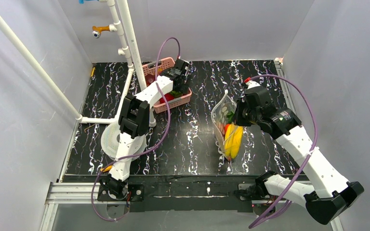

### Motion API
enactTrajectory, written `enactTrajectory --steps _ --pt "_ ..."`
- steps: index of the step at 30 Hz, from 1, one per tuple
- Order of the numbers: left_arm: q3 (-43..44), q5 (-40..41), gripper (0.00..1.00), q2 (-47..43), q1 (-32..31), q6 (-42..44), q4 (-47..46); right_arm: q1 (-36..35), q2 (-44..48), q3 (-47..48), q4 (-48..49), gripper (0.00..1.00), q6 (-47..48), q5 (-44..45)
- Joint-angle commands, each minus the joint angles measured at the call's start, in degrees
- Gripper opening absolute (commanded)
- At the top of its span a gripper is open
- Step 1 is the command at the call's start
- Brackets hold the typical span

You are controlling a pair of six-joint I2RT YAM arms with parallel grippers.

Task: Place the food in the zip-top bag and seal the zipper
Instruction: Pick up the fake vegetable from the bin, then place the fake vegetable in the zipper food storage bag.

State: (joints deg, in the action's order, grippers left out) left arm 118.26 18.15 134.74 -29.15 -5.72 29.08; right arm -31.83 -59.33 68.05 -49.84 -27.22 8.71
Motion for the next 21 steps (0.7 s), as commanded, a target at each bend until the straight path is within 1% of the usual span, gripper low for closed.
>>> enactTrajectory --steps 1,2,3,5,6,11,14,19,21 --pt "0.97 -3.12 0.45 -0.99 -0.03 5.51 0.88 0.28 0.09 2.83 2.14 0.01 -0.69 -1.0" --pt "0.7 -3.53 0.39 -2.18 -0.03 7.2 1.31 0.31 0.38 2.59 2.25 0.01 -0.52 -0.86" --pt "-0.08 -4.6 0.28 -4.09 -0.04 8.12 1.42 0.3 0.25 2.36 2.26 0.01 -0.45 -0.36" --pt "0.12 -6.84 0.14 -9.14 -0.12 9.26 3.29 0.46 -1.47 2.78 2.63 0.01 -1.59 -0.55" --pt "-0.86 -8.0 0.09 -13.46 -0.21 9.76 4.0 0.52 -2.55 3.03 3.06 0.01 -2.95 -0.02" --pt "1.59 -10.6 0.0 -19.42 -1.09 8.55 11.24 0.63 -4.08 4.09 2.93 0.01 -3.21 0.47" --pt "0.77 -14.37 0.0 -24.25 -1.77 6.25 13.75 0.69 -4.3 4.74 2.24 0.01 -2.44 0.65" --pt "-3.57 -31.48 0.0 -33.53 -1.89 -4.08 13.82 0.74 -3.62 4.38 2.59 0.01 -1.86 -0.72" --pt "-6.2 -39.94 0.0 -37.09 -1.88 -8.49 11.91 0.76 -3.83 4.52 2.92 0.01 -1.85 -2.17"
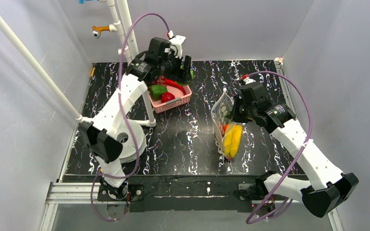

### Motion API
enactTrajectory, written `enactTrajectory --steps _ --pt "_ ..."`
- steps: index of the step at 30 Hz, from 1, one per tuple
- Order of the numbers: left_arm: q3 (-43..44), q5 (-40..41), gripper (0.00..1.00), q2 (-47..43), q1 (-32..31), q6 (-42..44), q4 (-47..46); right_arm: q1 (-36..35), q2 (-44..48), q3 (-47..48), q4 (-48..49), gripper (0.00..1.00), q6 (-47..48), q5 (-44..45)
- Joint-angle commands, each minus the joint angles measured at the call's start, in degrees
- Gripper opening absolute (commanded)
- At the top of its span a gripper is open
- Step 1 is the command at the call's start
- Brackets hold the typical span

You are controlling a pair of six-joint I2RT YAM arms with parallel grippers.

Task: Place the food in the zip-top bag and seal the zipper
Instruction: Place the fake vegetable in the zipper food storage bag.

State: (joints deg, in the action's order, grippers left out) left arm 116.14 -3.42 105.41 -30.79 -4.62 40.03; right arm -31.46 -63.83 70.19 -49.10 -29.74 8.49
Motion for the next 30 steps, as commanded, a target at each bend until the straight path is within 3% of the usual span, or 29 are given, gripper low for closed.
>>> enactTrajectory --steps 1,5,8,10,18,23,30 --pt "-6.01 -23.08 0.0 -9.79 -0.24 -11.85 -1.38 0.43 0.5 2.34 2.76 0.01 0.72 -3.17" --pt "-19.33 -35.06 0.0 -20.36 -0.64 -23.68 -18.66 0.42 -0.74 2.39 5.8 0.01 1.42 -9.98" --pt "-28.95 -35.61 0.0 -25.9 -1.17 -29.52 -29.65 0.38 -1.66 2.99 8.67 0.01 1.52 -15.44" --pt "-30.62 -35.71 0.0 -27.5 -1.57 -30.52 -31.57 0.34 -2.02 3.78 10.39 0.01 1.49 -18.5" --pt "-33.4 -31.81 0.0 -27.69 -6.52 -27.89 -32.3 0.35 -3.3 4.65 13.49 0.01 -0.44 -24.28" --pt "-34.25 -20.34 0.0 -25.76 -9.61 -21.6 -25.39 0.34 -2.64 2.98 14.31 0.01 -0.93 -24.86" --pt "-27.36 -3.66 0.01 -19.29 -16.97 -10.6 -11.11 0.35 -1.79 1.5 14.11 0.01 -1.18 -25.85"
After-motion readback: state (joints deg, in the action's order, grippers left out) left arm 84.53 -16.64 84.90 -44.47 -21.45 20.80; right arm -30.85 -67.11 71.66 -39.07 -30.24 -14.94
